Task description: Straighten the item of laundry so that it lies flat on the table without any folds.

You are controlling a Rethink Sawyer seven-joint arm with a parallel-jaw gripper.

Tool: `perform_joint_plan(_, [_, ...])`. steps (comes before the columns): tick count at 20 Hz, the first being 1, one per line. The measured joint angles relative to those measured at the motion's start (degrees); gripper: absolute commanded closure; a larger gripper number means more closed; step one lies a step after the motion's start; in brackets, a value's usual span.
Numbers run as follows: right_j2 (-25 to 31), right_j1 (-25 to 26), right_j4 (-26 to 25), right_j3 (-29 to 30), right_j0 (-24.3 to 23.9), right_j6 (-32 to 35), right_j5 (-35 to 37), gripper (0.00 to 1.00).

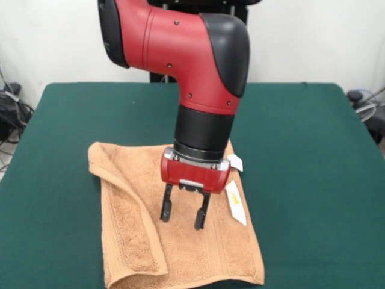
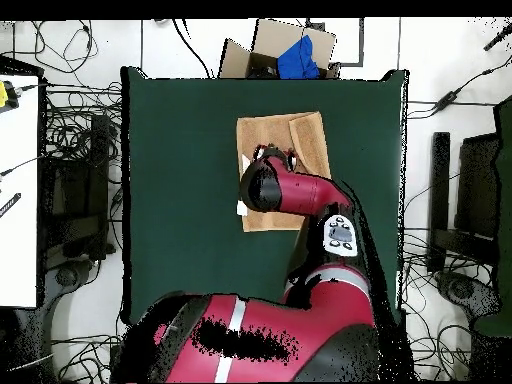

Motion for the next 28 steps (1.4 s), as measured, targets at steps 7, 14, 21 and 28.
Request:
perform_joint_plan(7, [0.0,-1.47,0.0,2.81,-0.9,0.0,0.0,0.0])
perform_joint_plan(14, [0.0,-2.09,0.0,3.98,-0.89,0.0,0.0,0.0])
perform_joint_plan(21, [0.0,-2.09,0.0,4.03,-0.89,0.0,0.0,0.0])
perform_joint_plan(28, [0.01,-2.09,0.0,4.03,-0.89,0.0,0.0,0.0])
